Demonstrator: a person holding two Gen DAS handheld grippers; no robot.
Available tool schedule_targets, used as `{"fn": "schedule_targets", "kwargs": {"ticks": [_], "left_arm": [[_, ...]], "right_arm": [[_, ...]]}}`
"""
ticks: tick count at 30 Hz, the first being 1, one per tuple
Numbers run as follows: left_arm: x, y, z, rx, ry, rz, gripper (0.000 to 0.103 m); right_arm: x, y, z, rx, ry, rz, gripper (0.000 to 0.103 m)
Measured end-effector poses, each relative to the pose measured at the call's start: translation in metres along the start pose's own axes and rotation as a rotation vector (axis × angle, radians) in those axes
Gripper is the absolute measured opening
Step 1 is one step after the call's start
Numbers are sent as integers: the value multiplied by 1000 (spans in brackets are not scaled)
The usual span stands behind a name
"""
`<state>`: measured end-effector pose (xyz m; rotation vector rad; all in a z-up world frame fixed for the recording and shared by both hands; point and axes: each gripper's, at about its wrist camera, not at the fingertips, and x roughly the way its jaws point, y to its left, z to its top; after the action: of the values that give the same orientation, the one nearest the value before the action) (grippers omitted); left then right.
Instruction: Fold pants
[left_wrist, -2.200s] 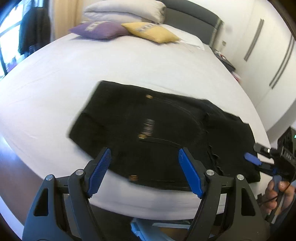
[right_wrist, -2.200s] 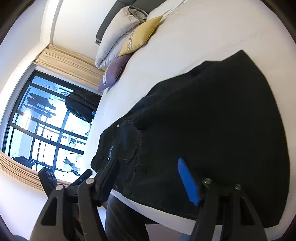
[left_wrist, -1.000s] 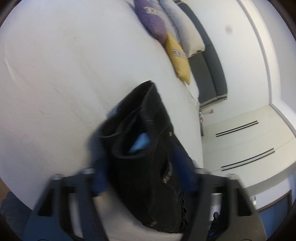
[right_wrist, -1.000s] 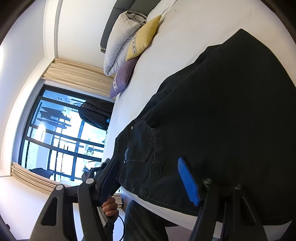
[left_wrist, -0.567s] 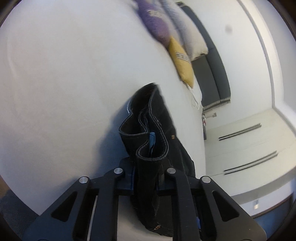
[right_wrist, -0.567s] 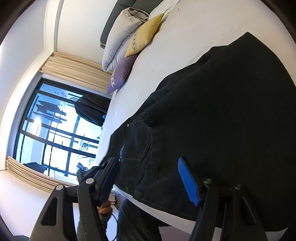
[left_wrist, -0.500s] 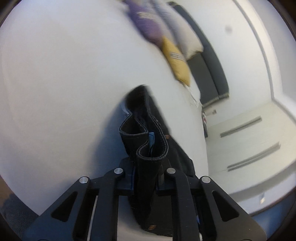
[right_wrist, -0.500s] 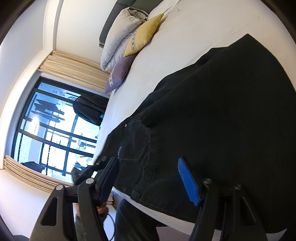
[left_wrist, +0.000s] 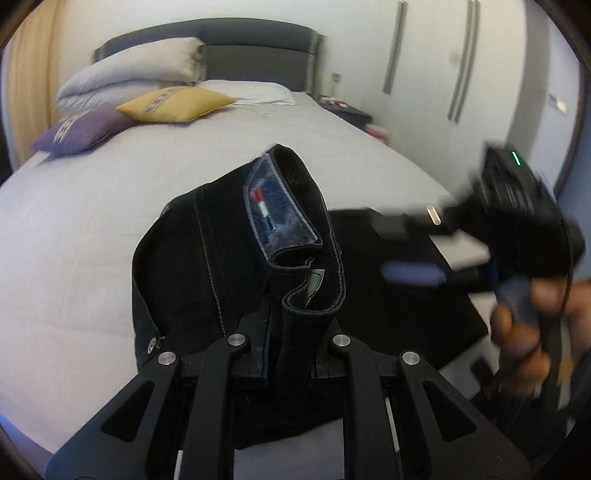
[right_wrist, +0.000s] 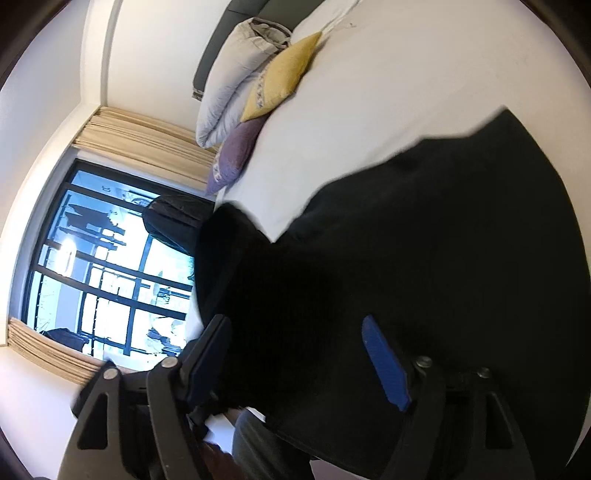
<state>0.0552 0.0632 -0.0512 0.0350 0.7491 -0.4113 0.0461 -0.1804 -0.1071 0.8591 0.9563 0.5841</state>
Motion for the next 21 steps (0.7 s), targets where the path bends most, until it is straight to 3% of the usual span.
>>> {"fn": "schedule_targets", "kwargs": {"ticks": [10, 17, 18, 20, 21], "left_arm": [[0, -8, -1, 40, 1, 46, 12], [7, -23, 2, 115, -2, 70, 12], [7, -27, 2, 132, -5, 70, 12], [6, -37, 1, 161, -11, 68, 12], [2, -41, -3, 174, -13, 68, 12]], "right_arm": [[37, 28, 33, 30, 93, 123, 80], [77, 56, 47, -87, 225, 20, 79], [82, 56, 49, -91, 235, 6, 76], [89, 52, 51, -94, 257, -4, 47], [89, 50, 52, -103, 257, -17, 38]]}}
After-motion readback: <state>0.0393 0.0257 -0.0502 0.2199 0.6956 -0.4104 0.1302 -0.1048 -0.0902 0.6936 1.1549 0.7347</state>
